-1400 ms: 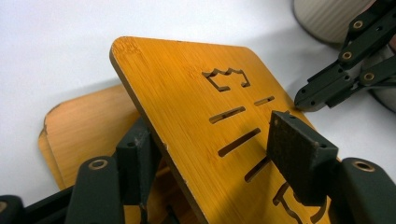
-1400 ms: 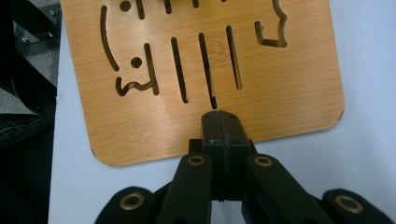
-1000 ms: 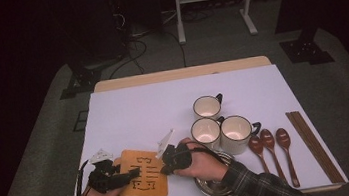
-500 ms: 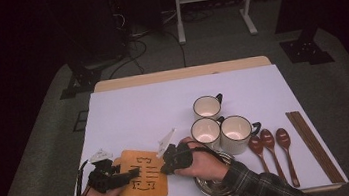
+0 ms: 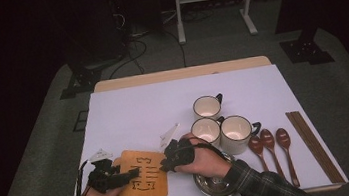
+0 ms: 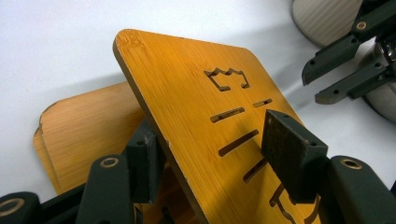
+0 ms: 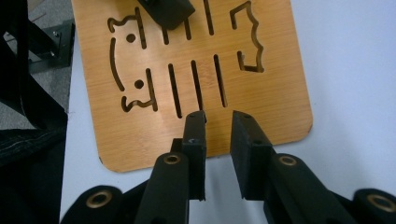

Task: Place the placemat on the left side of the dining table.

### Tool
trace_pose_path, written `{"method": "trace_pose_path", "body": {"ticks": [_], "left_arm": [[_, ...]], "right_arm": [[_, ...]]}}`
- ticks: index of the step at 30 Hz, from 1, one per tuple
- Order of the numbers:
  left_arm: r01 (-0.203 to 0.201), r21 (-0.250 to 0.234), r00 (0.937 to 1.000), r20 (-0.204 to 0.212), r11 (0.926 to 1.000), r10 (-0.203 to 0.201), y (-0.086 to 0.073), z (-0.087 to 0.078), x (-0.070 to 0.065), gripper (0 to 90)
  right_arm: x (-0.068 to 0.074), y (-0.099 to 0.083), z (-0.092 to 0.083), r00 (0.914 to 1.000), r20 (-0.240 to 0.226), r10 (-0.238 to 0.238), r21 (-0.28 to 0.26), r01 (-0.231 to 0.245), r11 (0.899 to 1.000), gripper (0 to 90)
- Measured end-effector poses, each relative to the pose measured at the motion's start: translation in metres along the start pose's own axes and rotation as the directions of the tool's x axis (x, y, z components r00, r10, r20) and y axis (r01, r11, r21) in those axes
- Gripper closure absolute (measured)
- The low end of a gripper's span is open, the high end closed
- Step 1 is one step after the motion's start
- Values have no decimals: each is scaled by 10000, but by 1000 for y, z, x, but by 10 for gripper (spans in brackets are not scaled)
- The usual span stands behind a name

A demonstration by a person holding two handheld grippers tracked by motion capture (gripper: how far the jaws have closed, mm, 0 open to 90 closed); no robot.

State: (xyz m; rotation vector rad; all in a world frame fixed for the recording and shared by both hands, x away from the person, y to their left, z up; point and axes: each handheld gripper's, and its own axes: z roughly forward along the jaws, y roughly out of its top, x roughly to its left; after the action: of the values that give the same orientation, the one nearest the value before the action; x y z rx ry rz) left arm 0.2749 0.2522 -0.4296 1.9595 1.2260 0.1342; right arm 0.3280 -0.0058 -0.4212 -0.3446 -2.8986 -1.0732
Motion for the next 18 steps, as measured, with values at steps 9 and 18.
{"method": "trace_pose_path", "body": {"ticks": [9,18], "left_arm": [[77,14,10000,-2,10000,-77,0,1,1,409],[124,56,9999,28,9999,-124,0,1,1,408]], "right_arm": [[-3,2,-8,9999,49,108,-217,-107,9997,673],[-7,4,-21,9996,197,194,-608,-181,9980,639]]}}
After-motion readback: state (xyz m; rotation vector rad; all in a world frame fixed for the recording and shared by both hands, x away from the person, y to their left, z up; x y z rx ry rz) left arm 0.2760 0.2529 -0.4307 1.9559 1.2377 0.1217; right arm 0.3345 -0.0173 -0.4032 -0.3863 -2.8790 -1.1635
